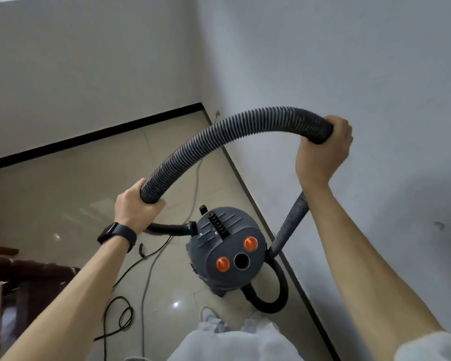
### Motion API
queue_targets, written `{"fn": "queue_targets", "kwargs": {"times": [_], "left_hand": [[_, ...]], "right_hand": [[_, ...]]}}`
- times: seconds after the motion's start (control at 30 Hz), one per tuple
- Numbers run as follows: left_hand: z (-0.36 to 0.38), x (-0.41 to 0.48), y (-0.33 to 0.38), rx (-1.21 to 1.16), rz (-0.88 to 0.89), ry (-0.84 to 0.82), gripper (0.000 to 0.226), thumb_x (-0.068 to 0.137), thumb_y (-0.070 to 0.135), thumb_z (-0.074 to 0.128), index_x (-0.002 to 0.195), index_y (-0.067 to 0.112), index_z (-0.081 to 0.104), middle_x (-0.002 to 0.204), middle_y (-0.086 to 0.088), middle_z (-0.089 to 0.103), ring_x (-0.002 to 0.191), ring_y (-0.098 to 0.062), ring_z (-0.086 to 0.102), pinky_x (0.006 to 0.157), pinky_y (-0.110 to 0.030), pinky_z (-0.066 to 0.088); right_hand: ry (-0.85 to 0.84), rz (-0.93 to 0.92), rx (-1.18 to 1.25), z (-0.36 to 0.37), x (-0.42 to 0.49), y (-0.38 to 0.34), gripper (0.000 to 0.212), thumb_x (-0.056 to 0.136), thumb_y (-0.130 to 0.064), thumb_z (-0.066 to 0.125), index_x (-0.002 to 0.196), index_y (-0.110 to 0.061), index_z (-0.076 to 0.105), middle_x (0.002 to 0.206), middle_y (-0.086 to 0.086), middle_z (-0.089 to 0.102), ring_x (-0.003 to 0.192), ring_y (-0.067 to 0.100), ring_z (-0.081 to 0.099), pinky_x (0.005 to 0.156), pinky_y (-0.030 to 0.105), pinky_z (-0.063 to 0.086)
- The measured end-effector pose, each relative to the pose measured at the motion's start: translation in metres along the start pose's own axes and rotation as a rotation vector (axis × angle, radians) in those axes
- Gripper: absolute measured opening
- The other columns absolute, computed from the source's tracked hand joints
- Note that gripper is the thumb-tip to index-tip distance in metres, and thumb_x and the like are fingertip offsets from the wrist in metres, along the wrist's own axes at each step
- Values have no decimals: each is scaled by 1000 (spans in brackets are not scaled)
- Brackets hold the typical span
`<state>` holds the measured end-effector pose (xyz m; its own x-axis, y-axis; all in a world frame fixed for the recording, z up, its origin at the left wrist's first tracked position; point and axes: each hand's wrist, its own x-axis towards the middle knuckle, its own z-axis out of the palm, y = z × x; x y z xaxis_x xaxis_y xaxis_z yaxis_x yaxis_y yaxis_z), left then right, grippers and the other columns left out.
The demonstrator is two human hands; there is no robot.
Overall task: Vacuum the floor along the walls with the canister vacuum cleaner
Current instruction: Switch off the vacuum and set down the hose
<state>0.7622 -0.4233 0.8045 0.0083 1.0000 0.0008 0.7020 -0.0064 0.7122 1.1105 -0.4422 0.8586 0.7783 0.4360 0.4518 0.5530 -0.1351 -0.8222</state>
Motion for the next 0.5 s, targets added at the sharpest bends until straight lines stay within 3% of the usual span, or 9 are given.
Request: {"fn": "queue_targets", "kwargs": {"times": [0.1, 0.17, 0.23, 0.3, 0.4, 0.43, 0.5], "left_hand": [[1, -11, -9, -196, -120, -126, 33, 58, 26, 76, 88, 35, 64, 78, 5, 67, 71, -14, 61, 64, -27, 49], [-3, -15, -17, -255, -201, -168, 25, 53, 28, 76, 75, 29, 65, 71, 4, 63, 63, -13, 56, 61, -26, 46], [-13, -13, -20, -252, -210, -312, 31, 50, 31, 81, 75, 24, 65, 68, 2, 63, 61, -15, 58, 61, -28, 48], [-22, -7, -13, -238, -203, -610, 38, 55, 25, 88, 86, 16, 67, 73, -1, 67, 67, -18, 65, 63, -30, 53], [-26, -1, 11, -352, -269, -1000, 36, 64, 11, 85, 90, -1, 63, 81, -14, 70, 70, -29, 68, 65, -32, 57], [-25, 1, 17, -431, -299, -1077, 37, 63, 16, 83, 89, 0, 62, 81, -17, 69, 68, -30, 67, 64, -33, 57], [-20, 6, 24, -506, -305, -1188, 35, 64, 20, 80, 87, 5, 59, 75, -17, 65, 60, -28, 63, 61, -32, 56]], "right_hand": [[-278, 7, -41, 17, -10, -3, 28, 84, -15, 68, 106, -18, 51, 94, -7, 61, 86, 19, 61, 78, 38, 49], [-567, 33, -126, 19, -19, 12, 33, 87, -15, 69, 106, -19, 42, 81, -4, 59, 71, 14, 59, 61, 32, 49], [-755, 96, -172, 20, -28, 31, 32, 88, -13, 69, 107, -18, 45, 79, -4, 60, 69, 11, 58, 56, 24, 43], [-810, 109, -183, 22, -33, 45, 26, 86, -16, 74, 102, -18, 54, 79, -9, 62, 71, 5, 58, 59, 18, 39], [-780, 38, -195, 30, -29, 47, 22, 85, -21, 79, 89, -18, 57, 82, -5, 63, 75, 14, 58, 63, 11, 37], [-747, 22, -181, 33, -27, 46, 23, 85, -21, 80, 89, -18, 57, 85, -3, 65, 79, 17, 59, 66, 11, 39], [-638, 45, -129, 41, -23, 37, 25, 84, -20, 79, 93, -19, 56, 91, 1, 67, 86, 22, 63, 76, 24, 48]]}}
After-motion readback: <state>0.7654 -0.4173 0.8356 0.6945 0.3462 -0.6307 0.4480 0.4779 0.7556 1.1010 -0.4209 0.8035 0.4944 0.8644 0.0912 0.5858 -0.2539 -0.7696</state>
